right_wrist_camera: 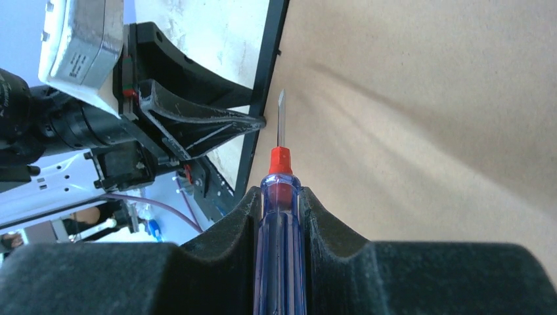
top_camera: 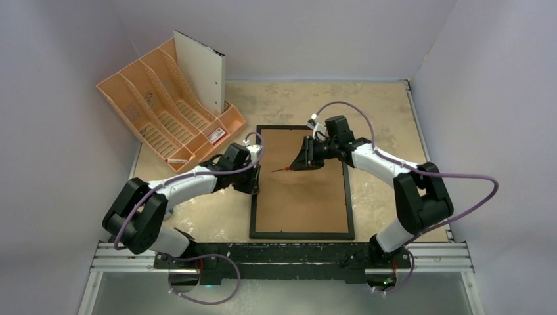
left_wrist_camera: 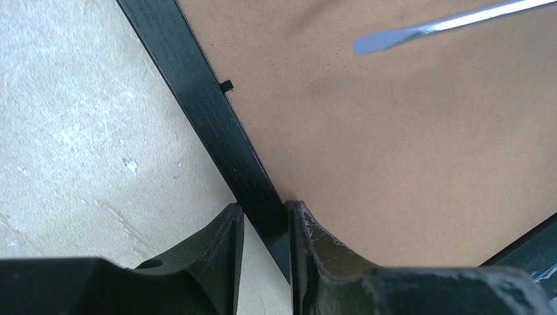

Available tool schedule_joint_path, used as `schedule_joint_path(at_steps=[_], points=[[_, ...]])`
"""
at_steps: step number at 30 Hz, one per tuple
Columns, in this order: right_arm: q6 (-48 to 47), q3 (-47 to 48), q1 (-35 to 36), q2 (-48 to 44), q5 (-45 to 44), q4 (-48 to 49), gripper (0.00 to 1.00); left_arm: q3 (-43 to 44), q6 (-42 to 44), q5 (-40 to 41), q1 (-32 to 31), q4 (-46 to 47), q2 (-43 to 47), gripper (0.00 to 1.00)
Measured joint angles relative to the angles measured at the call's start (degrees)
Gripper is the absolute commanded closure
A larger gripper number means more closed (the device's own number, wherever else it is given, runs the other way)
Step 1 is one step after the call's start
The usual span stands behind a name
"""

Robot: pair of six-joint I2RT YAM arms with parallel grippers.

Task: Take the photo out of the frame
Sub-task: Release the photo frame item from the photo frame.

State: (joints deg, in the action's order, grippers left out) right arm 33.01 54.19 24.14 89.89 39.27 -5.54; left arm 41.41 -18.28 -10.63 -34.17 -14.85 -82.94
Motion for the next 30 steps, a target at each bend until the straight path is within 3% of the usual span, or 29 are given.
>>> schedule_joint_path(at_steps=[4,11,19,30], points=[[0.6,1.5,0.0,3.7,2.3,3.0,1.0,-2.2,-1.1,0.2,0.0,1.6,1.8,0.77],[-0.7,3.5,0.4,9.4,6.1,6.1,1.0,-5.1,-2.8,0.9,0.0,4.2,4.2,0.58],[-4.2,4.1,1.7,13.4,9.3,6.4,1.0,-8.4,-4.2,0.9,-0.1,5.6,7.2,0.58],[-7.8,6.1,1.9,16.5,10.1,8.0,1.0,-9.1,-5.4,0.7,-0.4,7.0,7.5,0.67]])
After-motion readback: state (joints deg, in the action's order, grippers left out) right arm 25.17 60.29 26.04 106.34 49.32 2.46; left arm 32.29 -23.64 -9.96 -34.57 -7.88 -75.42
